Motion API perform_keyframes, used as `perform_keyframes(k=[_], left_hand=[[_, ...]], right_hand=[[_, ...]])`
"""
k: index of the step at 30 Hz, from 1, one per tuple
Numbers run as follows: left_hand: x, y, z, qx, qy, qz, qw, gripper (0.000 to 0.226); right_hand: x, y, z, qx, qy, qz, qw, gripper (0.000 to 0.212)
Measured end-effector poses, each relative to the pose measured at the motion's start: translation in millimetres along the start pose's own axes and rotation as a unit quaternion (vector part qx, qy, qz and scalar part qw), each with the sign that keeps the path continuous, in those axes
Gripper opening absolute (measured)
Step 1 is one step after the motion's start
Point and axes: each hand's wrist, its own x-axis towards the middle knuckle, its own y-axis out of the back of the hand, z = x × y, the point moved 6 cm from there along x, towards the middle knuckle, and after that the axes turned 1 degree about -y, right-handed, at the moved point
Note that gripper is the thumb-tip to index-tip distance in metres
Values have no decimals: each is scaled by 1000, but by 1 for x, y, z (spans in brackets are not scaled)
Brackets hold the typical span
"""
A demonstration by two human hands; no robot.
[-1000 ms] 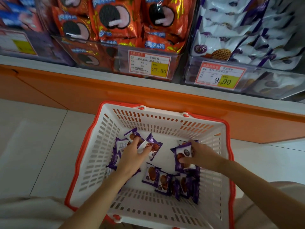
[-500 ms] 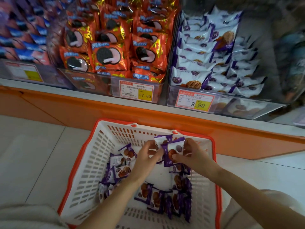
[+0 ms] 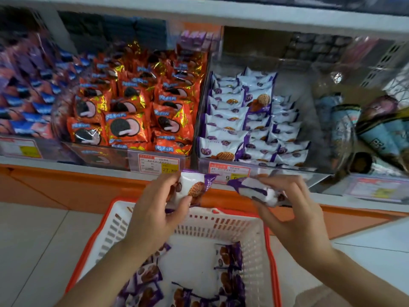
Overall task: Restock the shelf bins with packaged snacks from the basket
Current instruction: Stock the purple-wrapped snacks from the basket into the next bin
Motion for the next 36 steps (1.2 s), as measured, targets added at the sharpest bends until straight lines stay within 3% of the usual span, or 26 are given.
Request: perform_keyframes(k=[5,9,14,20,31,36], left_hand=[[47,13,29,75,-151,72,983,33],[77,8,39,93,-182,106,973,25],[103,-2,36,78,-168,86,979,30],[109,-6,10,11,-68,56,996,29],[111,-8,9,24,-60,85,994,37],[111,-9,10,16,-59,97,993,35]], right_hand=[[27,24,-1,-23,-12,74,997,38],[61,27,13,0,-124,99,987,41],[110,23,45,-64,-181,82,978,47],[159,-5,72,-169,-181,-74,966,37],[177,-11,89,-163,-176,-192,952,39],[180,-15,78,-374,-91,-187,904,48]])
